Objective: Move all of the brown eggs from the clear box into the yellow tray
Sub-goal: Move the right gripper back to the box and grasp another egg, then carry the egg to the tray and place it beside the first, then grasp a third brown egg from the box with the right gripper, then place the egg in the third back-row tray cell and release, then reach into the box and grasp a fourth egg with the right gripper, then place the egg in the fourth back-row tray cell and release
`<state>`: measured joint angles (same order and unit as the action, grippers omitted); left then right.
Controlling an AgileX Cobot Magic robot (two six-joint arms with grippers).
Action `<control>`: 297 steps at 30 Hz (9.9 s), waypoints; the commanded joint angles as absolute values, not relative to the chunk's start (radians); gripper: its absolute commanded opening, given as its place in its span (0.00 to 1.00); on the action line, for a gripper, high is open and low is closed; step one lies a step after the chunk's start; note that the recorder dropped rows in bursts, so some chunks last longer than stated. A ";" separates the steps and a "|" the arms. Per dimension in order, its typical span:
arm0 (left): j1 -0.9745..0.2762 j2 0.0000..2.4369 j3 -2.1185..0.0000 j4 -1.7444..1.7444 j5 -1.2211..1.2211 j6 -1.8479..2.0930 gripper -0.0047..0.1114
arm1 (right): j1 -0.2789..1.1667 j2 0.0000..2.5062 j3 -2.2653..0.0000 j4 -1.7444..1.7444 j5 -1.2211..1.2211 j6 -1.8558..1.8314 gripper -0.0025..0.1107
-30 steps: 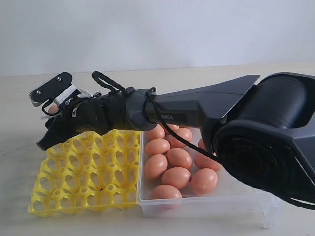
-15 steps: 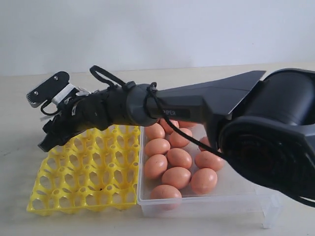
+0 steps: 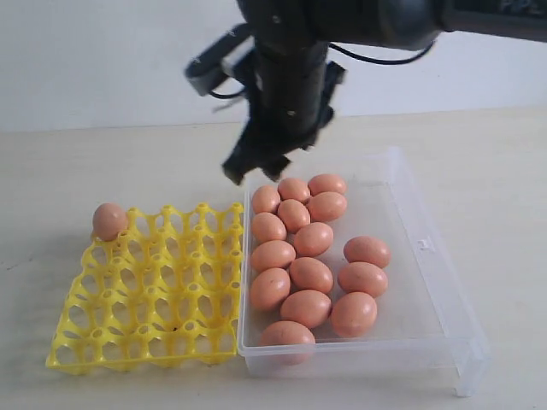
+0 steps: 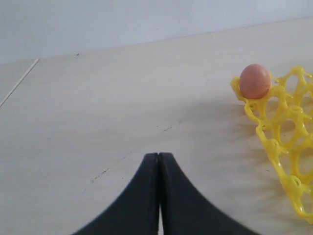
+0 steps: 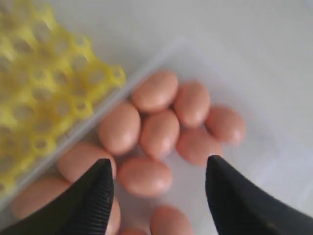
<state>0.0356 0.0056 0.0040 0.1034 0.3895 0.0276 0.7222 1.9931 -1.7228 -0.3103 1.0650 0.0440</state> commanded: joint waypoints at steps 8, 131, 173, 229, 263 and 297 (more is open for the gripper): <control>0.030 0.000 0.000 0.101 0.380 0.023 0.04 | 0.561 1.880 -1.417 -0.328 1.063 0.130 0.50; 0.030 0.000 0.000 0.101 0.380 0.023 0.04 | 0.635 1.742 -1.053 -0.201 0.685 0.256 0.51; 0.030 0.000 0.000 0.101 0.380 0.023 0.04 | 0.743 1.904 -1.102 -0.221 -0.631 0.208 0.02; 0.030 0.000 0.000 0.101 0.380 0.023 0.04 | 0.701 1.659 -1.076 -0.248 0.642 0.232 0.08; 0.030 0.000 0.000 0.101 0.380 0.023 0.04 | 0.614 1.772 -0.795 -0.036 0.374 0.377 0.10; 0.030 0.000 0.000 0.101 0.380 0.023 0.04 | 0.663 2.126 -1.226 -0.349 -0.334 0.351 0.02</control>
